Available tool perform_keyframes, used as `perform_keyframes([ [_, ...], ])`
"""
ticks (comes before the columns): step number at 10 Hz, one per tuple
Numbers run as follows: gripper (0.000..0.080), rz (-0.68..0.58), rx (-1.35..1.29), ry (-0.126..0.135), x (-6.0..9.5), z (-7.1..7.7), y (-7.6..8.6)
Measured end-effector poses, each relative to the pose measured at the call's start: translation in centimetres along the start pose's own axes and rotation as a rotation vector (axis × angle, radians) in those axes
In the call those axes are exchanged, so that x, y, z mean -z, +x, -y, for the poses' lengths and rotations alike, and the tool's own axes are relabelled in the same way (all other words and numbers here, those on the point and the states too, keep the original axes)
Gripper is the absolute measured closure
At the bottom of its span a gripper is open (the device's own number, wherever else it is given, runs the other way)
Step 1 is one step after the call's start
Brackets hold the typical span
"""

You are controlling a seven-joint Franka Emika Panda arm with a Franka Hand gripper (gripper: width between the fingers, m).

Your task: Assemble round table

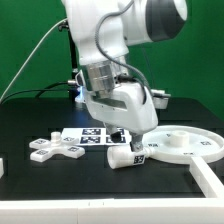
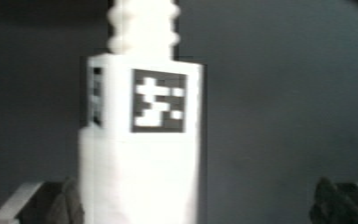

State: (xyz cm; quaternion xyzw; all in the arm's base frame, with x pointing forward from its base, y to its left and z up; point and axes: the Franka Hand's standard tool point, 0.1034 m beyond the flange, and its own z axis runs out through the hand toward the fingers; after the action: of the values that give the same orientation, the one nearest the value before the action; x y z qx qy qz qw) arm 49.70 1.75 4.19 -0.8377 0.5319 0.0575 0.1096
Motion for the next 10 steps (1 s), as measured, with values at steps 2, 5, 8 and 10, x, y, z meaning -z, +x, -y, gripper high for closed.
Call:
perform_keyframes([
  [2, 0.0150, -0.015, 0.010, -0.011, -1.0, -1.1, 0.4],
  [5, 0.0150, -0.022, 0.017, -0.033, -3.2, -1.2, -0.5],
  [8, 0.0395, -0.022, 0.020, -0.033, -3.1, -1.2, -0.5],
  [10, 0.0393, -0.021, 0.021, -0.033, -3.1, -1.2, -0.5],
])
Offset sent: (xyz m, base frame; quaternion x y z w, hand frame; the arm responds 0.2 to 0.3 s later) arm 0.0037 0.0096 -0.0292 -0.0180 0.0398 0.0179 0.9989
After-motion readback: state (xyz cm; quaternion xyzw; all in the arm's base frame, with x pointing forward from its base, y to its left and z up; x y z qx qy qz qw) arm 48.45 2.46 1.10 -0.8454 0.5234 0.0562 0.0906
